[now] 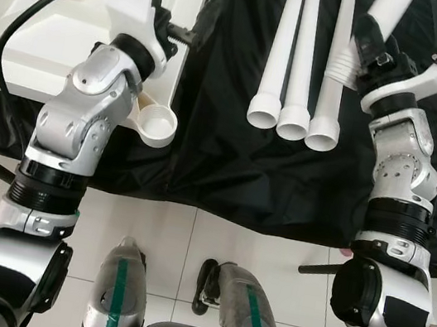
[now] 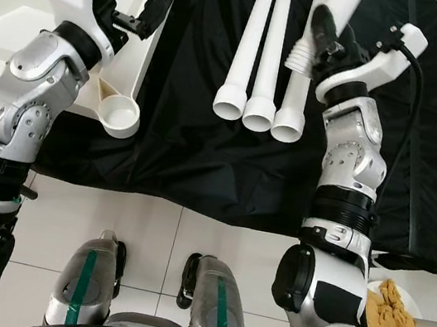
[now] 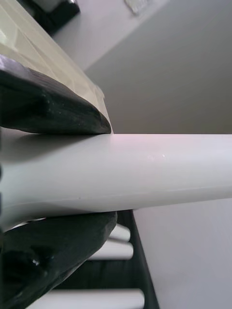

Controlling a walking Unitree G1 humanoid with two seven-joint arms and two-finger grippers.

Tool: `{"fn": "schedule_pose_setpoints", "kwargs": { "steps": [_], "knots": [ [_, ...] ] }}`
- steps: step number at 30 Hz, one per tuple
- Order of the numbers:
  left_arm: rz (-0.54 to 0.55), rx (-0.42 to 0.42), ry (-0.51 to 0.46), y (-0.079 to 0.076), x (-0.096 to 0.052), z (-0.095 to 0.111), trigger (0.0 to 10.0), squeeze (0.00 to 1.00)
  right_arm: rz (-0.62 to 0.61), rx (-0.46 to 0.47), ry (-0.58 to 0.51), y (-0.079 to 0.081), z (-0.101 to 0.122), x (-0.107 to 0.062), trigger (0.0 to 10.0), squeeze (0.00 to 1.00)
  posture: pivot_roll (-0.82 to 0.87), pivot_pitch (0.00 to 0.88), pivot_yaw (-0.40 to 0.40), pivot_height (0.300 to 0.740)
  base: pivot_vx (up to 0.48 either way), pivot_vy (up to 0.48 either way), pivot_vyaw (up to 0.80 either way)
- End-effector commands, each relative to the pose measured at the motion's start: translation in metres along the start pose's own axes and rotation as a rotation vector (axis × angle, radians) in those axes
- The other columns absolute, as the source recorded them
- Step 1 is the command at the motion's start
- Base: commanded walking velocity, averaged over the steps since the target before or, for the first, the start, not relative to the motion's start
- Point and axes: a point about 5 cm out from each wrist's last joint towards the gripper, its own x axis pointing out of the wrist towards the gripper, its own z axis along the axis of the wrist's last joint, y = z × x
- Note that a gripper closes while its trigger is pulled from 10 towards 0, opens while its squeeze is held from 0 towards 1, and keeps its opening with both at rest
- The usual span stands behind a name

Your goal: Building children table

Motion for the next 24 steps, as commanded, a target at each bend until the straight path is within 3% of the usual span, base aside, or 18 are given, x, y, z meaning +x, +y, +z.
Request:
{"fn": "schedule_pose_setpoints", "kwargs": {
  "steps": [1,10,17,23,24],
  "knots": [
    [-0.196,-0.004,-0.003,-0.011,0.001,0.001,10.0,0.00,0.027,0.005,-0.009,0.002,-0.002,-0.003,10.0,0.00,0.10,0.017,-0.083,0.740,0.000,0.000,0.00],
    [-0.208,-0.015,-0.024,-0.014,0.004,0.005,10.0,0.00,0.116,0.006,0.010,0.015,-0.013,-0.006,10.0,0.00,0.11,0.006,-0.087,0.740,0.000,0.000,0.00],
    [-0.252,-0.056,-0.069,-0.020,0.007,0.014,10.0,0.00,0.251,-0.021,0.053,0.032,-0.025,-0.010,10.0,0.00,0.12,0.000,-0.100,0.740,0.000,0.000,0.00],
    [-0.268,-0.066,-0.079,-0.023,0.008,0.017,10.0,0.02,0.288,-0.032,0.059,0.036,-0.027,-0.010,10.0,0.00,0.12,0.000,-0.104,0.740,0.000,0.000,0.00],
    [-0.285,-0.088,-0.086,-0.024,0.008,0.019,10.0,0.85,0.302,-0.040,0.062,0.037,-0.027,-0.011,10.0,0.00,0.12,0.000,-0.105,0.740,0.000,0.000,0.00]
  ]
}}
